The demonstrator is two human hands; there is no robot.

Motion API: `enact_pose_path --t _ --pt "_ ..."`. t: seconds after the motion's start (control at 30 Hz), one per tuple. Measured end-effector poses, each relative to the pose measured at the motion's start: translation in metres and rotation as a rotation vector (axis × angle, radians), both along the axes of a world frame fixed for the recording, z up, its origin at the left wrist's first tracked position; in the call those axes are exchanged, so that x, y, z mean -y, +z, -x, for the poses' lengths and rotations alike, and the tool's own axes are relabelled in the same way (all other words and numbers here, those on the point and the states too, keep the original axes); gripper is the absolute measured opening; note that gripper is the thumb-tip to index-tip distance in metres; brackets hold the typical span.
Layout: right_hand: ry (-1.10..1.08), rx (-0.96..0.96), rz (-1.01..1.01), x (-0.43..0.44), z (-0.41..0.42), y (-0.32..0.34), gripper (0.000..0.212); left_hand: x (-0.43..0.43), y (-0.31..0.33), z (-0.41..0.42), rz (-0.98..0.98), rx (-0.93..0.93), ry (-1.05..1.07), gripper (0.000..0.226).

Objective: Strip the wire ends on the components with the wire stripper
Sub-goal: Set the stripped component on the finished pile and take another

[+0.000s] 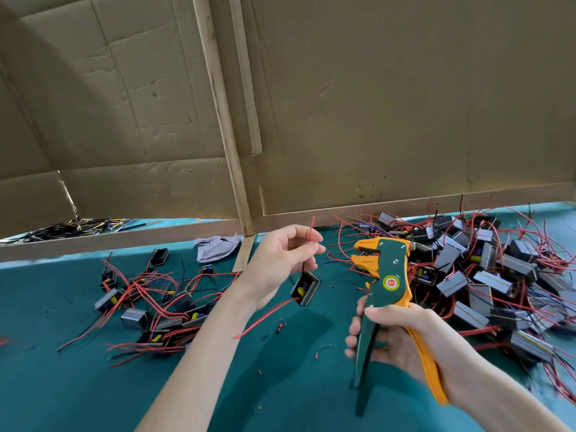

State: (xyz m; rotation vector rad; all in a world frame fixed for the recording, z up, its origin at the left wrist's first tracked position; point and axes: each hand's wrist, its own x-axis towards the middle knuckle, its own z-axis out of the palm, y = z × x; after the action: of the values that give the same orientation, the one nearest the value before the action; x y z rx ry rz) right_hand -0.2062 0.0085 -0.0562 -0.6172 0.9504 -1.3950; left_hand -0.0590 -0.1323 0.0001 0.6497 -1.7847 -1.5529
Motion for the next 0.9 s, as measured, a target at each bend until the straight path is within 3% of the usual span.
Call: enact_pose_path --t 0.27,0.9 --pt "0.105 -0.021 0.145 -0.006 -0.004 0.007 0.027 -0.016 0.019 -0.009 0.133 0.037 -0.037 0.008" --pt "0.191 -0.141 0.157 -0.015 -0.007 0.012 0.025 -0.016 0.023 -0.013 0.256 0.225 -0.096 0.016"
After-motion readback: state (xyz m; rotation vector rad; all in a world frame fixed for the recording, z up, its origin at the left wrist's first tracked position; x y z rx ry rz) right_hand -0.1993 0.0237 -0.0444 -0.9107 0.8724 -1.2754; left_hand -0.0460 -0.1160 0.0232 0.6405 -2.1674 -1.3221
